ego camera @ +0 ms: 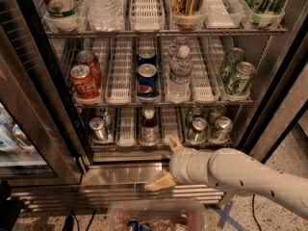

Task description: Pick blue plastic bottle from bottom shelf of fridge

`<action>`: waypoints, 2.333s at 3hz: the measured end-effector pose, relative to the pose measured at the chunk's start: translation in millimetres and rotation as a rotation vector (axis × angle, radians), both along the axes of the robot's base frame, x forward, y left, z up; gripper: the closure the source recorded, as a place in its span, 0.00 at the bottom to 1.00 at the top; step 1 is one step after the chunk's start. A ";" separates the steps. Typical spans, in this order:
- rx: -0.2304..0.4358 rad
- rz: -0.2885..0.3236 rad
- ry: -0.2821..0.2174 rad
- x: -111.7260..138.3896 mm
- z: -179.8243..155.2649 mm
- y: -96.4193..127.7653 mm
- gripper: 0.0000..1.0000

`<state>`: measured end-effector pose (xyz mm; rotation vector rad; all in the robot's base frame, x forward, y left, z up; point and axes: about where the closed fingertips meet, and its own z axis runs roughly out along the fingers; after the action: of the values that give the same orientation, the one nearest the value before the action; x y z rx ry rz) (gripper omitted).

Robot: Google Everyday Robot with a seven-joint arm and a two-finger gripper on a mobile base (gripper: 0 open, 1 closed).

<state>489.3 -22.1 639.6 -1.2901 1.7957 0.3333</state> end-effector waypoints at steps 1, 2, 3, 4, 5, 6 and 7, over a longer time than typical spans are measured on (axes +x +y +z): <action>0.000 0.000 0.000 0.0 0.0 0.0 0.00; 0.048 -0.032 -0.027 -1.0 -2.2 3.7 0.00; 0.140 -0.097 -0.107 10.9 -7.3 12.7 0.00; 0.254 -0.192 -0.179 35.2 -15.6 27.1 0.00; 0.337 -0.298 -0.227 58.1 -17.7 40.2 0.00; 0.375 -0.377 -0.262 73.6 -12.8 48.8 0.00; 0.360 -0.471 -0.286 73.9 -9.9 38.0 0.00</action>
Offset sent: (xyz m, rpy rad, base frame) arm -0.0028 0.0064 -0.0054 0.1318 -0.0751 -0.0948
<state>563.2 15.9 629.7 -0.6063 1.6394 0.1837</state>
